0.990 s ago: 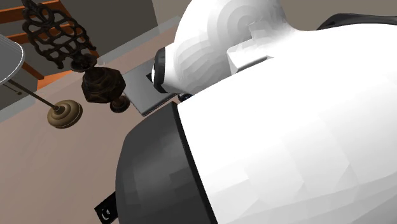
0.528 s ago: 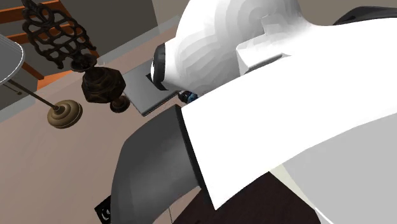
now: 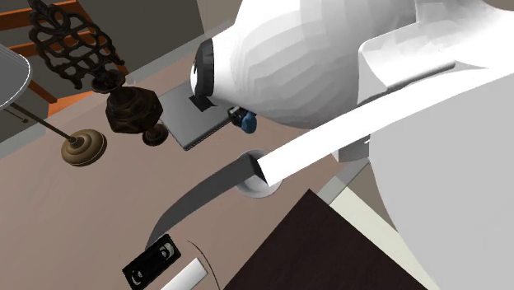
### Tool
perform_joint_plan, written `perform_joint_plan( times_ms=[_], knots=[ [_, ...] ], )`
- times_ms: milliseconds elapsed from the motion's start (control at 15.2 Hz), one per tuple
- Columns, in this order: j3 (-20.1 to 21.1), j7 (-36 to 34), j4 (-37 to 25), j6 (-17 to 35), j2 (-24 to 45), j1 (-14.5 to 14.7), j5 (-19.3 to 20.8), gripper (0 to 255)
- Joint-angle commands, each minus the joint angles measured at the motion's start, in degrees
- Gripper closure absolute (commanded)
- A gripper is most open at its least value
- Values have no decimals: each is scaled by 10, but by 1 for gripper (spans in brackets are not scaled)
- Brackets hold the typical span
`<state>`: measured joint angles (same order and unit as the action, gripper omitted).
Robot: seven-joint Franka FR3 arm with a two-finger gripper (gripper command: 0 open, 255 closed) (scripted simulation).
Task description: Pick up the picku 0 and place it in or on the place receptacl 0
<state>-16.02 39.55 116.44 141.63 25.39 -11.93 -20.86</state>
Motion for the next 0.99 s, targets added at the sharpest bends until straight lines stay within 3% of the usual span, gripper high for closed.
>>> perform_joint_plan(
  times_ms=[0, 660, 924],
  knots=[
    [-4, -5, 2, -9, -12, 3, 7, 255],
    [-21, -32, -5, -65, -65, 15, 40, 255],
    [-31, -48, 108, -31, -151, 34, 66, 255]
  ],
)
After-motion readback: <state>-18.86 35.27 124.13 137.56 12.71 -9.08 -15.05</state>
